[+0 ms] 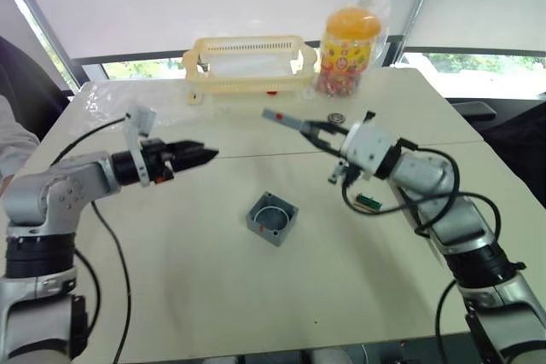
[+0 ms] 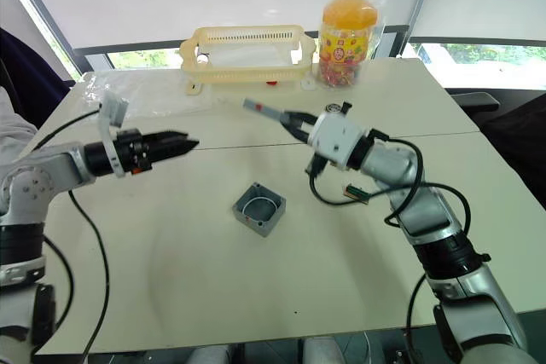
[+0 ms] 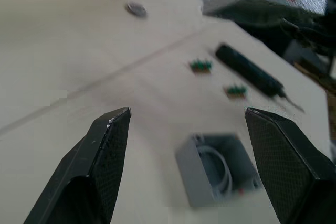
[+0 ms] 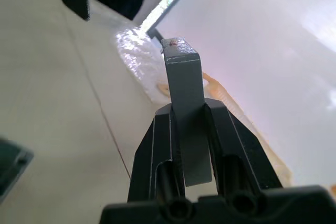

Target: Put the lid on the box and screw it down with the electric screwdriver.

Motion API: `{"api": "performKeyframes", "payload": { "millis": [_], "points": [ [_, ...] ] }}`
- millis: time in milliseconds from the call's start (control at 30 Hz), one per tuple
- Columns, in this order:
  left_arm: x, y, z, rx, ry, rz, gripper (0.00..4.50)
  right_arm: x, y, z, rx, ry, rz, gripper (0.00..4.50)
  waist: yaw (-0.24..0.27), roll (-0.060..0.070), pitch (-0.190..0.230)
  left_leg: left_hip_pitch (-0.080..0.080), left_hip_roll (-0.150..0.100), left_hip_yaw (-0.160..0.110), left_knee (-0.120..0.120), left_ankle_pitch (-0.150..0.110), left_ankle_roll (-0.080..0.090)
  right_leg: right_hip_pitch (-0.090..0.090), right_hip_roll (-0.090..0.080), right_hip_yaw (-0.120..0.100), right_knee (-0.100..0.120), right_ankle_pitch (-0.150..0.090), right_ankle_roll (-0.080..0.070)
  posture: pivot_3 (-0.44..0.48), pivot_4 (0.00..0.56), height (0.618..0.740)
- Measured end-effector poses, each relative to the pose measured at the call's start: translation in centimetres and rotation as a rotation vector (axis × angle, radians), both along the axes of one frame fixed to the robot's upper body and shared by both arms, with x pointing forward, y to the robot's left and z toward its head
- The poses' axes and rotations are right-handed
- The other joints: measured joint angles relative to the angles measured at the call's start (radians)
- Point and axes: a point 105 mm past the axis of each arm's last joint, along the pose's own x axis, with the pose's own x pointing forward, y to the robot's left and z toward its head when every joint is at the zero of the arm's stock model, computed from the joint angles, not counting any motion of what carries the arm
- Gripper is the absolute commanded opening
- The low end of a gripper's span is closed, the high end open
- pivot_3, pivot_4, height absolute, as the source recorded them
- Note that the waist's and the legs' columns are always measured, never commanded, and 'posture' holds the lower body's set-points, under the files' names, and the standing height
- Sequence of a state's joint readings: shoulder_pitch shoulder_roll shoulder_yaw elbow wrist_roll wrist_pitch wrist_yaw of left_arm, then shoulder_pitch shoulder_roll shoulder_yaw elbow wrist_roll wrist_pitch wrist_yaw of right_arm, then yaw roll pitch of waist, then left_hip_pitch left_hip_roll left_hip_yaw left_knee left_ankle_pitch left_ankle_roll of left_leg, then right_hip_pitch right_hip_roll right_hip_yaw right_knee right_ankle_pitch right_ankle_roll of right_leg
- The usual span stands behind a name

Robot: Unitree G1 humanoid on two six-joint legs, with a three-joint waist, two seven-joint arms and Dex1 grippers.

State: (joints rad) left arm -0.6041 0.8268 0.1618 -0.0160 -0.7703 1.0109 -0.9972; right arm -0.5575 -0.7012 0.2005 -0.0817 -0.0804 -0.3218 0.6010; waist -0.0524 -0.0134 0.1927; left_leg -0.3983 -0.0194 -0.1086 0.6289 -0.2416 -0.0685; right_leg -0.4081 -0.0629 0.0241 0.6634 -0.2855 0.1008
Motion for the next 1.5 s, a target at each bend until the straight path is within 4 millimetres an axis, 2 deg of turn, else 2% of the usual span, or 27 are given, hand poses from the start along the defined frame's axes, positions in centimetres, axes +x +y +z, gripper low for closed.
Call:
{"api": "performKeyframes", "payload": {
  "millis": [133, 300, 500, 667, 800, 1000, 1500],
  "points": [
    [-1.3, 0.6, 0.1, 0.143, -0.024, -0.116, 3.52, -1.8, 0.2, -2.4, -0.157, -0.120, 0.081, 0.15, 0.007, 0.000, 0.000, 0.001, 0.000, 0.000, 0.000, 0.000, 0.000, 0.001, 0.000, 0.001, 0.000, 0.000, 0.000, 0.000, 0.150, 0.740],
    [-1.0, 0.7, -0.1, 0.251, -0.051, -0.193, 3.52, -3.6, 1.6, -5.3, -0.326, -0.274, 0.181, 0.15, 0.011, 0.000, 0.000, 0.001, 0.000, 0.001, 0.001, 0.000, 0.000, 0.001, 0.000, 0.000, 0.000, 0.000, 0.000, 0.000, 0.150, 0.740],
    [-0.5, 0.5, -0.5, 0.292, -0.057, -0.239, 3.52, -3.1, 1.7, -7.1, -0.377, -0.322, 0.172, 0.15, 0.009, 0.000, 0.000, 0.001, 0.000, 0.001, 0.001, 0.000, 0.000, 0.001, 0.000, 0.001, 0.000, 0.000, 0.000, 0.000, 0.150, 0.740],
    [0.0, -0.3, -1.3, 0.292, -0.055, -0.258, 3.52, -2.2, 1.3, -9.0, -0.434, -0.291, 0.153, 0.15, 0.008, 0.000, 0.000, 0.001, 0.000, 0.001, 0.001, 0.000, 0.000, 0.001, 0.000, 0.001, 0.001, 0.000, 0.000, 0.000, 0.150, 0.740],
    [0.2, -1.1, -1.3, 0.283, -0.068, -0.273, 3.52, -1.8, 1.9, -9.2, -0.421, -0.292, 0.146, 0.15, 0.008, 0.000, 0.000, 0.001, 0.000, 0.000, 0.001, 0.000, 0.000, 0.001, 0.000, 0.001, 0.001, 0.000, 0.000, 0.000, 0.150, 0.740],
    [0.3, -1.1, -1.4, 0.286, -0.068, -0.268, 3.52, -1.8, 1.9, -9.3, -0.417, -0.292, 0.138, 0.15, 0.008, 0.000, 0.000, 0.001, 0.000, 0.000, 0.001, 0.000, 0.000, 0.001, 0.000, 0.001, 0.001, 0.000, 0.000, 0.000, 0.150, 0.740],
    [0.5, -1.8, -1.5, 0.269, -0.074, -0.269, 3.52, -2.9, 2.2, -9.8, -0.393, -0.295, 0.155, 0.15, 0.008, 0.000, 0.000, 0.001, 0.000, 0.000, 0.002, 0.000, 0.000, 0.001, 0.000, 0.001, 0.002, 0.000, 0.000, 0.000, 0.150, 0.740]
  ]
}}
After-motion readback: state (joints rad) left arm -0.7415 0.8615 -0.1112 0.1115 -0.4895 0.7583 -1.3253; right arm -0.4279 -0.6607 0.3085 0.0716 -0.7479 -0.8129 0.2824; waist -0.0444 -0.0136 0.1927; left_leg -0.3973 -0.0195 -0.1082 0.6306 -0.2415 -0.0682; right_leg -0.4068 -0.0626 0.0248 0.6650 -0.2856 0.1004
